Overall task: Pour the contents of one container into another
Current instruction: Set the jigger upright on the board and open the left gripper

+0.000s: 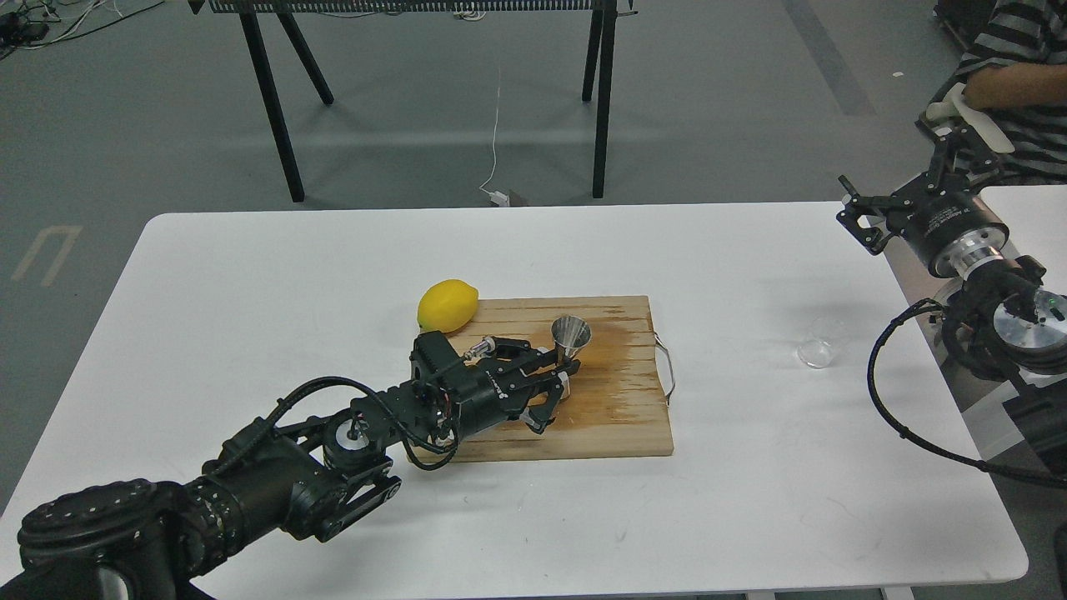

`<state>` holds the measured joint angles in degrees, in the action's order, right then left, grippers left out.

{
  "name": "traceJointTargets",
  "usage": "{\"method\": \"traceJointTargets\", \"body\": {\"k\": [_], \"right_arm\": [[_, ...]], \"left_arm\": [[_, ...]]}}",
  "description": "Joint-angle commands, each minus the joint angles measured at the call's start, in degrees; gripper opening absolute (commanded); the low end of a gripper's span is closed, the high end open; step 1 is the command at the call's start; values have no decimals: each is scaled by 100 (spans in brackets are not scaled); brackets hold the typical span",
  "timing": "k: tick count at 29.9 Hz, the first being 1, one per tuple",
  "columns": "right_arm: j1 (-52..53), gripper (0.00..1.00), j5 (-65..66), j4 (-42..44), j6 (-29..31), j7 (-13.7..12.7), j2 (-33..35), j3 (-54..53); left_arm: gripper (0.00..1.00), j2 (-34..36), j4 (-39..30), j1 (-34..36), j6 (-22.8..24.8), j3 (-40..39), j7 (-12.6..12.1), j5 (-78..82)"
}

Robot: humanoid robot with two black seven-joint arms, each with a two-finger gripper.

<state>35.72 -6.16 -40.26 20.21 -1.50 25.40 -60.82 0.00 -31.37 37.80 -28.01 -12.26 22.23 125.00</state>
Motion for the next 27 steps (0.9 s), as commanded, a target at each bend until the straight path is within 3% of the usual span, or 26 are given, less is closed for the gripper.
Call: {"method": "traceJointTargets", "body": {"k": [1,8,16,27], "right_arm": [[5,99,1,0,0,0,0,0],[5,99,1,0,0,0,-9,0],[5,99,1,-8,0,0,0,0],[14,99,1,-26,0,0,0,0]], "left_arm": [[28,0,8,-1,1,4,1,0],[47,0,17,-1,1,-4,10,0],[80,0,60,-1,1,4,71,0],[87,0,104,-1,6,31,89,0]]}}
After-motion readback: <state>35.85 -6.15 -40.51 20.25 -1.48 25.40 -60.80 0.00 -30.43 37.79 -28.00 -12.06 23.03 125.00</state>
